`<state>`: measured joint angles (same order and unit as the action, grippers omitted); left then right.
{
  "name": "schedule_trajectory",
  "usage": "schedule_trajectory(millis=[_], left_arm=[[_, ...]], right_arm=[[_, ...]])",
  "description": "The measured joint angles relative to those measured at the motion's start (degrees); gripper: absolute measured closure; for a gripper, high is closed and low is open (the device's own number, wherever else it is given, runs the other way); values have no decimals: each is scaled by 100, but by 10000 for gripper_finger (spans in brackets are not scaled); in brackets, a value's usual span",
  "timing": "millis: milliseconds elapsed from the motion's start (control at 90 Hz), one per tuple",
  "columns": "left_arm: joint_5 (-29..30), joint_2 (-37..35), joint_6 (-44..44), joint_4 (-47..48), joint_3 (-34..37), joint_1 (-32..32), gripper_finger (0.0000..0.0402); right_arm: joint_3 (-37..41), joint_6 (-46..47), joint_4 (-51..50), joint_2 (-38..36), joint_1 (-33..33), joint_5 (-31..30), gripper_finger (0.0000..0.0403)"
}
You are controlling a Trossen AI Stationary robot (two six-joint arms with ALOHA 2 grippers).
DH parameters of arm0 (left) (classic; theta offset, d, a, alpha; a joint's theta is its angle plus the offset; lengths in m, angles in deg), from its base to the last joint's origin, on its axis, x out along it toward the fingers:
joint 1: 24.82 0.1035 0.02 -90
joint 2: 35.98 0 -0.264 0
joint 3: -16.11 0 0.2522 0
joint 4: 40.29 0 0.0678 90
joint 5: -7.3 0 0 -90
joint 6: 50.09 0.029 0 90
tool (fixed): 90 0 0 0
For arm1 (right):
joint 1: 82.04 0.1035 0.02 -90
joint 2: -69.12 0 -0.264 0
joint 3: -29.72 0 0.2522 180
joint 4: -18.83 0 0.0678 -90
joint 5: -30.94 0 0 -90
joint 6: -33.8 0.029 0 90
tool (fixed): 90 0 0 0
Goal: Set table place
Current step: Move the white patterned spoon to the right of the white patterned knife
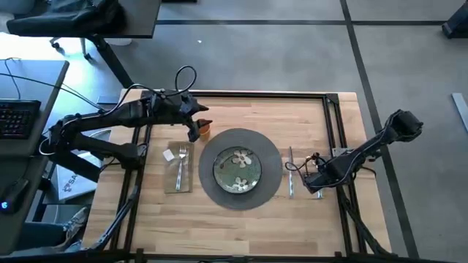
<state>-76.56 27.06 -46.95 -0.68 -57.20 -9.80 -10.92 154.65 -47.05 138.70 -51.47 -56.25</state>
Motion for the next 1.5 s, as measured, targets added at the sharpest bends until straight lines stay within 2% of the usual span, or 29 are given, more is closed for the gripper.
schedule_trajectory(millis=[222, 756, 1500], left_arm=[[-1, 0, -109, -5, 0, 0, 179], [5, 0, -246, -7, 0, 0, 179], [6, 0, -249, -10, 0, 0, 179]], right_arm=[[118, -55, 128, -2, -226, -32, 217], [140, 73, 78, 11, -282, -418, 320], [156, 371, 166, 17, -284, -646, 375]])
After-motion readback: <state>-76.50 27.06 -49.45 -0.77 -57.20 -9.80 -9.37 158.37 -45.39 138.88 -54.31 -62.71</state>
